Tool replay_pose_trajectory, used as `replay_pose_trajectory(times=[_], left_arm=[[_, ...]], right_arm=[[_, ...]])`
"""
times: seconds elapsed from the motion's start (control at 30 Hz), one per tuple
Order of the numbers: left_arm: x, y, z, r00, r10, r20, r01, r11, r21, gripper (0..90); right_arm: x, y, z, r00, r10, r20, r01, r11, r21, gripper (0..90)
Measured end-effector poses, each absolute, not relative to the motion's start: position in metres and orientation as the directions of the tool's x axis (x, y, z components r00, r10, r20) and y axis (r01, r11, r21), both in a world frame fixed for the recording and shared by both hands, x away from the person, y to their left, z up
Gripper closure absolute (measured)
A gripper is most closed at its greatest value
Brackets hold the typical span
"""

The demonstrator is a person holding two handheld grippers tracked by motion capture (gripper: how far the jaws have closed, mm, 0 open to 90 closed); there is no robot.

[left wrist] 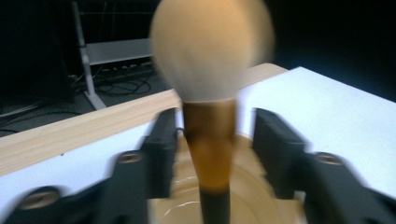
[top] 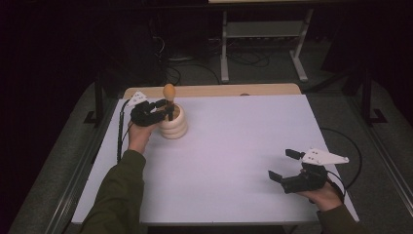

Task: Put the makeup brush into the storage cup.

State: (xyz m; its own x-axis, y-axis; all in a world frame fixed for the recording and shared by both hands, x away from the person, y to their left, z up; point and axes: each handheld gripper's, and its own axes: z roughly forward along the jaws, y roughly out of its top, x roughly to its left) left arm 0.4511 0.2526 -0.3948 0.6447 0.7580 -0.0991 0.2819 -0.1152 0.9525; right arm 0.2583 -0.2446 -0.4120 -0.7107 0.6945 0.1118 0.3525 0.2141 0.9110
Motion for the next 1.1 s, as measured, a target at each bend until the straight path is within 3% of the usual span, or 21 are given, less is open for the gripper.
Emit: replay_pose_trajectory(times=[0.07,0.13,0.53,1.1], left_arm=[[0.451,0.252,-0.394,0.633,0.770,-0.083,0.279,-0.127,0.952,31.0],[0.451,0.252,-0.393,0.632,0.769,-0.091,0.278,-0.115,0.954,25.6],[0.444,0.252,-0.383,0.673,0.735,-0.084,0.274,-0.142,0.951,2.4],[0.419,0.248,-0.365,0.717,0.689,-0.102,0.330,-0.208,0.921,2.4]], right_arm=[[0.258,-0.244,-0.412,-0.711,0.695,0.111,0.352,0.215,0.911,0.0],[0.258,-0.244,-0.412,-0.711,0.694,0.110,0.352,0.216,0.911,0.0],[0.258,-0.245,-0.412,-0.711,0.695,0.108,0.347,0.213,0.913,0.0],[0.258,-0.249,-0.411,-0.696,0.708,0.118,0.351,0.192,0.916,0.0]])
